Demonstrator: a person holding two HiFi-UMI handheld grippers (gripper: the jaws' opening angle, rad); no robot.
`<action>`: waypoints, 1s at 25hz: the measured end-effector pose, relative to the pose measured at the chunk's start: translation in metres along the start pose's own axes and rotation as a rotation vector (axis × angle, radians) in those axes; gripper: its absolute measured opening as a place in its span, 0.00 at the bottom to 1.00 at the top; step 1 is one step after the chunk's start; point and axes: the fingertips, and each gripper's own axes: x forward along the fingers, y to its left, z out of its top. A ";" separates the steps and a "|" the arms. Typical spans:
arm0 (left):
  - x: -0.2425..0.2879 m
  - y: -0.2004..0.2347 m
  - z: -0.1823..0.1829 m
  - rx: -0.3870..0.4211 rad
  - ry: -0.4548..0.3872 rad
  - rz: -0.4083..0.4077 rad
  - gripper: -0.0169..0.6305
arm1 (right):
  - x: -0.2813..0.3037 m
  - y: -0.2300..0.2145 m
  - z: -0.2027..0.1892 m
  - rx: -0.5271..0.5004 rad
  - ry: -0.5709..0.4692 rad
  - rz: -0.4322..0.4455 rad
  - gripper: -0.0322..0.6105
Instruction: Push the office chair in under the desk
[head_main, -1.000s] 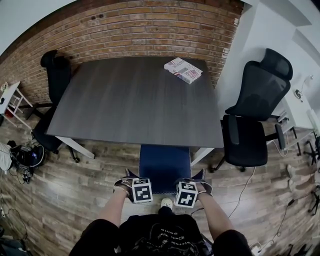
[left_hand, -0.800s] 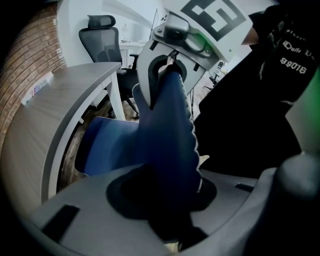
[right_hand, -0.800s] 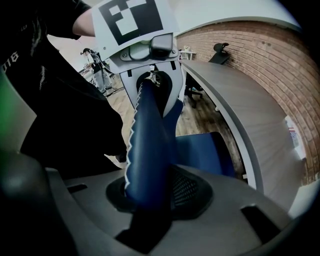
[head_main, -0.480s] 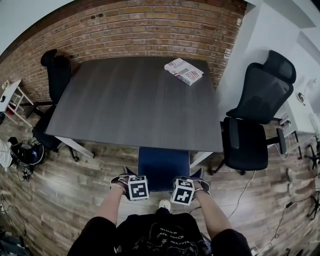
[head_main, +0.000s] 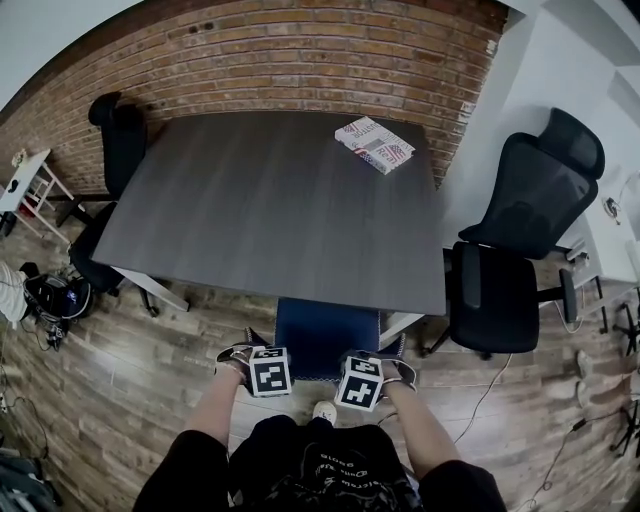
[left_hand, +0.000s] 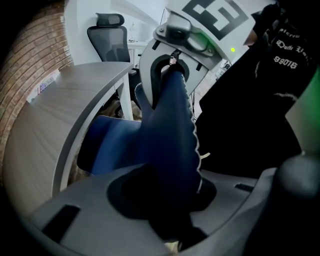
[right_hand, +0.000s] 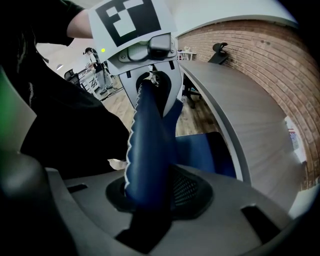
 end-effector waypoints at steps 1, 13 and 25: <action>0.000 0.002 0.000 -0.001 0.000 0.004 0.23 | 0.001 -0.002 0.000 -0.002 0.000 -0.002 0.22; -0.002 0.013 -0.004 0.007 0.002 -0.002 0.22 | 0.002 -0.011 0.005 0.001 0.000 0.000 0.22; -0.008 0.031 -0.014 0.036 0.007 -0.015 0.22 | 0.007 -0.026 0.017 0.026 0.002 -0.012 0.22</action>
